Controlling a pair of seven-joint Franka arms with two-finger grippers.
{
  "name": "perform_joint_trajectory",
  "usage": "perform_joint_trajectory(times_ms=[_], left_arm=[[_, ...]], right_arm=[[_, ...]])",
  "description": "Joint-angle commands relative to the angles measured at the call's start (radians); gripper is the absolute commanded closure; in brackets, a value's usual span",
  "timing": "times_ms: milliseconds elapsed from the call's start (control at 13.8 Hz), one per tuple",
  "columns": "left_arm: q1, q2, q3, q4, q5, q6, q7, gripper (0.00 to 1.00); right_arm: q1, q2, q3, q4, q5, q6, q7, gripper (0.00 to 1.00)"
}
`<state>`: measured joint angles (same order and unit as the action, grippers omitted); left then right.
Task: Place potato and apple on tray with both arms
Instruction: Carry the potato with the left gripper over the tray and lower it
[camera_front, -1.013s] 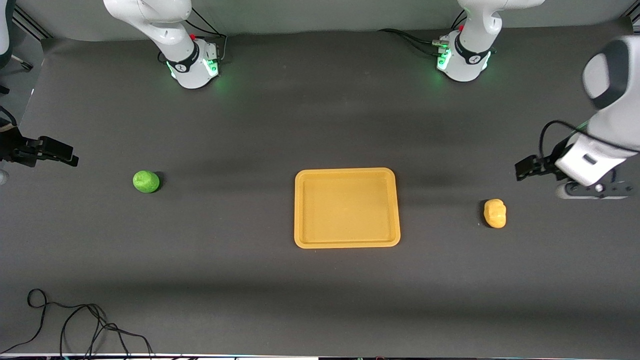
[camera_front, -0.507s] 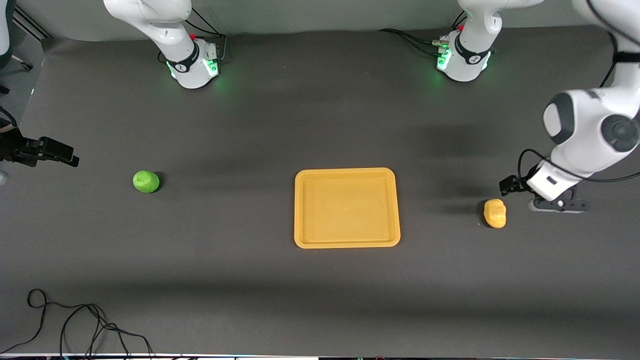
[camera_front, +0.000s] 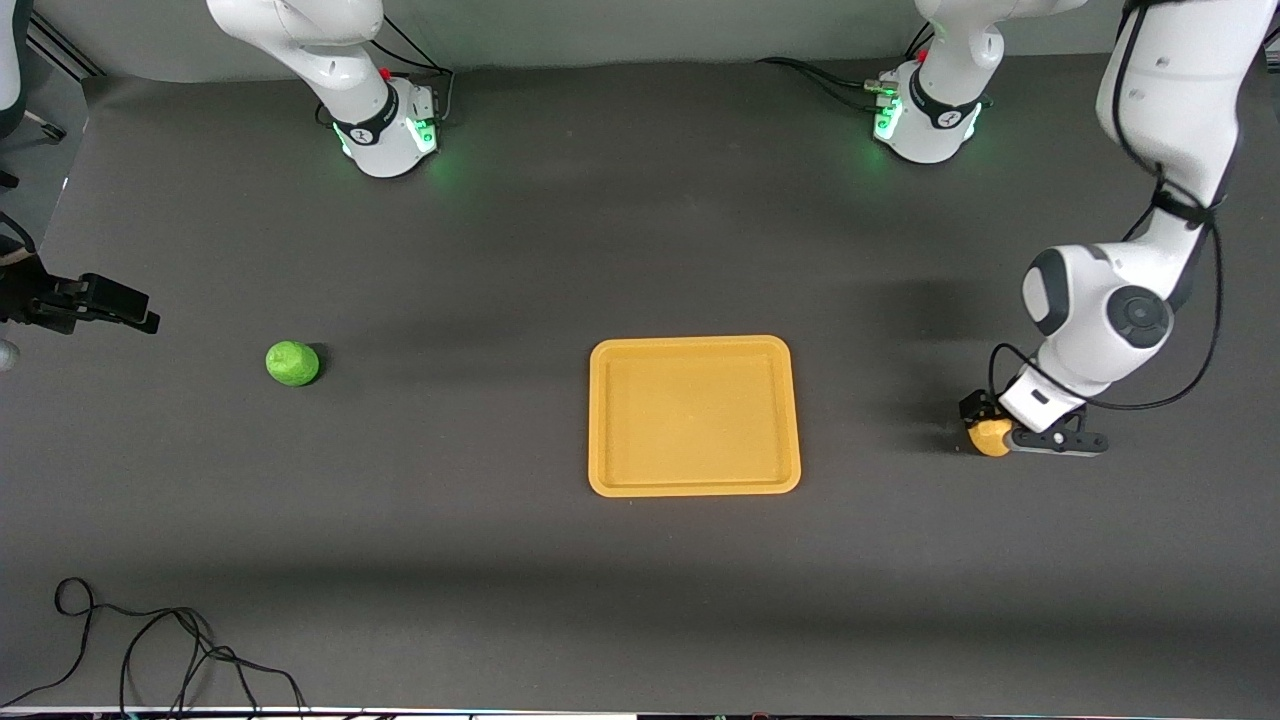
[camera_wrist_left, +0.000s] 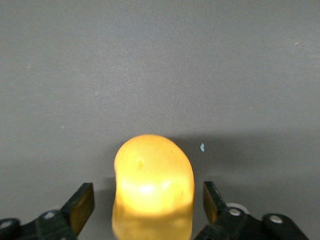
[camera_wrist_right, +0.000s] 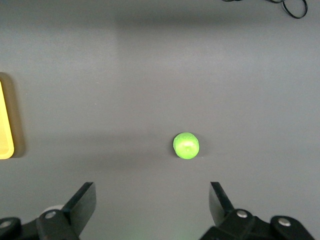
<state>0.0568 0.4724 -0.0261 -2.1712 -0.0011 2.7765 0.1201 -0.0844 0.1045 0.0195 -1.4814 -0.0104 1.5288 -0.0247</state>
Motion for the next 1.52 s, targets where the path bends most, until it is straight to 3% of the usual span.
perform_joint_trajectory(times_ms=[0,72,145,289,434,651,941,1158,1447], left_arm=[[-0.005,0.032,0.003,0.028,-0.002,0.012,0.016,0.17],[-0.002,0.029,0.003,0.028,-0.002,0.006,0.015,0.45],[-0.002,0.017,0.003,0.027,-0.002,-0.006,0.015,0.53],[-0.003,-0.023,0.002,0.031,-0.002,-0.073,0.012,0.52],[-0.012,-0.098,-0.015,0.062,-0.008,-0.223,-0.011,0.56],[-0.026,-0.118,-0.116,0.184,-0.026,-0.4,-0.194,0.58],[-0.098,-0.114,-0.216,0.246,-0.026,-0.407,-0.42,0.57],[-0.21,-0.068,-0.227,0.273,-0.028,-0.399,-0.47,0.58],[-0.348,0.084,-0.227,0.408,-0.026,-0.397,-0.618,0.57]], right_arm=[[-0.003,-0.014,0.002,-0.011,0.012,0.004,0.009,0.0],[-0.003,-0.014,0.002,-0.011,0.012,0.004,0.009,0.0],[-0.003,-0.014,0.002,-0.011,0.012,0.004,0.009,0.0],[-0.003,-0.014,0.002,-0.011,0.012,0.004,0.012,0.0],[-0.003,-0.014,0.002,-0.011,0.012,0.005,0.012,0.0],[-0.003,-0.014,0.0,-0.011,0.012,0.005,0.011,0.0],[-0.005,-0.014,0.0,-0.011,0.009,0.005,0.011,0.0],[-0.005,-0.017,0.0,-0.014,0.009,0.005,0.009,0.0],[-0.006,-0.075,-0.038,-0.075,0.007,0.008,-0.023,0.0]])
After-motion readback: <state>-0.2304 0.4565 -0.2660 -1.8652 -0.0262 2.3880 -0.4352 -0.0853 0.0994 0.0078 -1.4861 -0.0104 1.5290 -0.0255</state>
